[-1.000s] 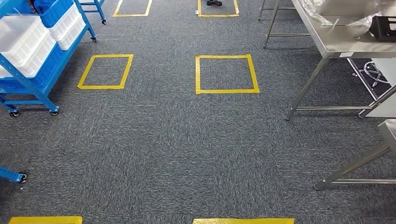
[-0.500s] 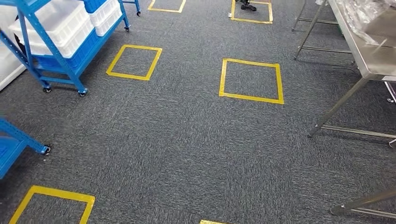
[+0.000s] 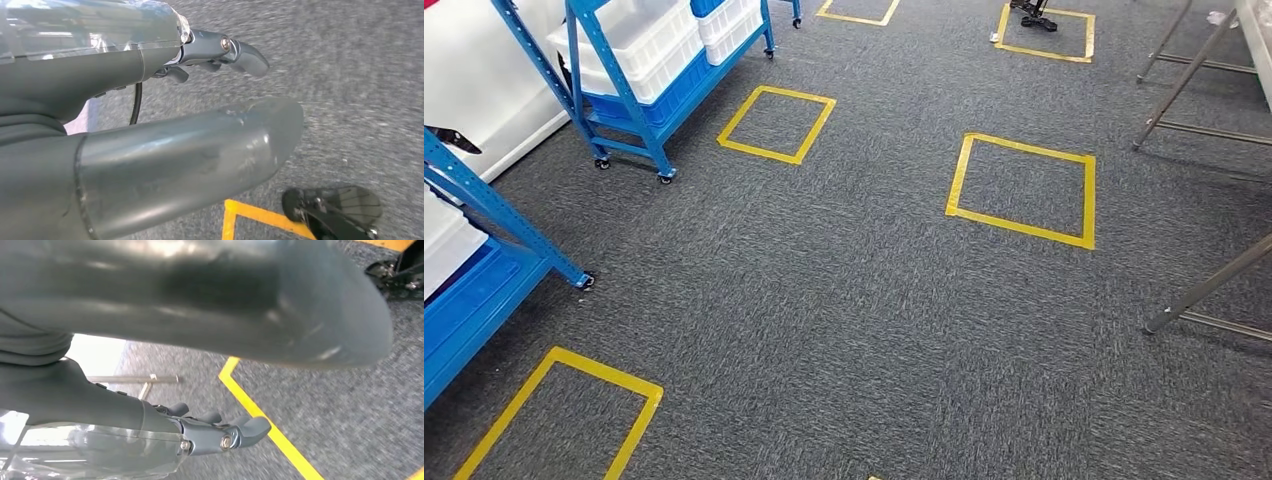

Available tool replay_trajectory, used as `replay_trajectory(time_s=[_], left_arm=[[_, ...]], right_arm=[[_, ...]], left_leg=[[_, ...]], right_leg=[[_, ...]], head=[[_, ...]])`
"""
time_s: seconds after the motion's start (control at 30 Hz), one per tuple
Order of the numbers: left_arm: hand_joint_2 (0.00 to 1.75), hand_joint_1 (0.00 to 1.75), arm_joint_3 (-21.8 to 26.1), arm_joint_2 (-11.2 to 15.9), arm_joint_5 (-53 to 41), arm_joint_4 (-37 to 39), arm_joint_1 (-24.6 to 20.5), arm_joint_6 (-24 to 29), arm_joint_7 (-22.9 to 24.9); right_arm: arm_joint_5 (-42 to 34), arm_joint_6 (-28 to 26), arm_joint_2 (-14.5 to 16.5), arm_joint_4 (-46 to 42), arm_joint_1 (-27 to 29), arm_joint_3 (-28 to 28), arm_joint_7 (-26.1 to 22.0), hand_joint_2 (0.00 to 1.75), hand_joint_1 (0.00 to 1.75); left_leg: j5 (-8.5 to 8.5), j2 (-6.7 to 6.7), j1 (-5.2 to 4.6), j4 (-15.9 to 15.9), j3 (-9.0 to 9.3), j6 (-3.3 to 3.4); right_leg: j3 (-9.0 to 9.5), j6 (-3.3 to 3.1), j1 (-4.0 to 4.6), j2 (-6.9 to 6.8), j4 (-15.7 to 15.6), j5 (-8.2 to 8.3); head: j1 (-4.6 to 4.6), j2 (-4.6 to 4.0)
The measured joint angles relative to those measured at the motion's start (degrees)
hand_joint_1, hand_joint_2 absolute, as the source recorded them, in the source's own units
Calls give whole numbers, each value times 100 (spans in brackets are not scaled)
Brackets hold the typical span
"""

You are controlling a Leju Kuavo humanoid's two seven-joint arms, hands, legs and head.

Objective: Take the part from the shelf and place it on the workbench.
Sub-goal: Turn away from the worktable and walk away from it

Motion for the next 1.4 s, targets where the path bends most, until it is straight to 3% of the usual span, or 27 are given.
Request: replay_trajectory(time_s=[0.07,0.1,0.13,0.17,0.27,0.33,0.4,0.43,0.5,0.53,0.6,0.63,0.67,0.7,0.77,0.83,0.9,0.97,1.03,1.1,1.13,1.17,1.23,1.3,1.33,1.4], left_arm=[[0,0,9,0,13,-3,-13,-13,1],[0,0,14,0,21,-3,-13,-19,4],[0,0,19,0,30,-4,-10,-24,9],[0,0,26,0,35,-7,-4,-25,14],[0,0,34,2,49,-36,-1,-25,20],[0,0,35,4,54,-56,-3,-25,20],[0,0,48,2,58,-70,9,-25,21],[0,0,56,-4,67,-75,16,-25,23],[0,0,64,-16,104,-84,8,-26,30],[0,0,64,-20,133,-87,-3,-27,35],[0,0,71,-20,169,-90,-23,-27,62],[0,0,81,-20,180,-90,-27,-27,82],[0,0,97,-21,183,-91,-27,-24,104],[0,0,114,-24,186,-91,-28,-20,124],[0,0,146,-30,189,-91,-34,-12,148],[0,0,165,-30,191,-93,-40,-9,156],[0,0,185,-27,193,-95,-33,-6,157],[0,0,207,-25,195,-95,-24,-3,158],[0,0,217,-23,199,-96,-37,-2,165],[0,0,225,-22,207,-97,-57,-2,180],[0,0,238,-22,210,-97,-64,-2,187],[0,0,257,-22,209,-97,-66,-2,193],[0,0,300,-21,187,-106,-71,-2,189],[0,0,332,-19,137,-128,-100,-2,164],[0,0,345,-18,113,-138,-120,-1,151],[0,0,381,-18,69,-144,-145,2,126]], right_arm=[[7,11,0,-17,37,10,5,0,0],[11,17,0,-23,49,19,8,0,0],[18,21,0,-31,55,28,9,0,0],[25,25,0,-40,57,39,8,0,0],[37,30,4,-70,58,72,7,0,0],[38,30,8,-83,54,87,7,0,0],[45,30,9,-107,41,99,-6,0,0],[55,31,9,-122,37,105,-28,0,0],[82,31,9,-146,38,111,-91,0,0],[93,36,9,-150,42,111,-120,0,0],[95,57,9,-151,48,111,-129,0,0],[78,69,9,-151,52,111,-102,0,0],[53,78,9,-151,57,111,-62,0,0],[24,81,9,-151,62,111,-14,0,0],[-17,83,9,-151,74,110,45,0,0],[-33,83,9,-153,81,109,61,0,0],[-44,83,9,-166,81,108,64,0,0],[-50,83,11,-179,81,108,68,0,0],[-55,83,14,-183,92,109,87,0,0],[-73,81,15,-181,105,108,134,0,0],[-89,74,15,-179,107,107,156,0,0],[-108,61,15,-175,105,108,169,0,0],[-147,18,16,-169,96,123,174,0,0],[-185,-32,22,-157,90,160,176,0,0],[-200,-52,26,-150,85,177,178,0,0],[-233,-72,30,-138,64,213,204,0,0]], left_leg=[[-390,239,10,775,-367,-43],[-489,279,17,1071,-502,-60],[-478,302,22,1172,-541,-68],[-352,327,24,1022,-454,-68],[162,588,-9,-155,169,-1],[242,689,-50,-502,332,55],[264,581,-56,-531,327,104],[286,535,-45,-560,340,132],[341,442,-11,-616,358,197],[354,395,-10,-621,352,214],[362,276,-10,-612,332,229],[360,206,-10,-602,330,227],[355,132,-7,-587,334,218],[344,52,-2,-567,341,202],[309,-89,2,-511,322,148],[292,-199,-3,-475,279,79],[308,-293,8,-479,253,8],[226,-148,19,-366,197,-44],[-105,159,15,165,-43,-80],[-470,296,19,948,-408,-107],[-525,311,21,1179,-511,-110],[-463,321,21,1186,-504,-104],[-88,419,6,540,-156,-57],[183,627,-46,-216,228,25],[231,692,-73,-412,316,63],[246,628,-100,-484,311,118]], right_leg=[[-6,-41,29,-173,-5,-10],[-6,-47,41,-258,-4,-18],[-3,-48,51,-335,-3,-27],[6,-42,57,-405,-2,-37],[63,10,79,-584,5,-80],[94,67,97,-676,12,-108],[121,126,97,-747,9,-125],[124,159,88,-688,41,-161],[-20,211,68,-405,390,-412],[-181,223,52,-241,733,-608],[-544,237,37,-118,1451,-903],[-637,246,28,-106,1608,-893],[-628,251,16,-96,1545,-763],[-511,254,-1,-65,1256,-537],[-194,257,-32,143,508,-165],[-59,240,-37,282,166,-71],[-63,181,-18,194,152,-61],[-60,95,-15,68,116,-32],[-69,31,-9,-77,91,-18],[-83,5,19,-238,94,-28],[-84,-3,33,-318,96,-34],[-79,-9,44,-390,98,-41],[-49,-6,64,-514,100,-60],[-12,28,90,-629,105,-88],[1,53,95,-681,107,-97],[28,109,89,-779,93,-100]], head=[[-36,0],[-37,0],[-38,0],[-39,0],[-37,0],[-32,0],[-32,0],[-25,0],[-2,0],[11,0],[18,0],[18,0],[17,0],[19,0],[24,0],[28,0],[29,0],[10,0],[-36,0],[-61,0],[-61,0],[-61,0],[-61,0],[-57,0],[-56,0],[-58,0]])
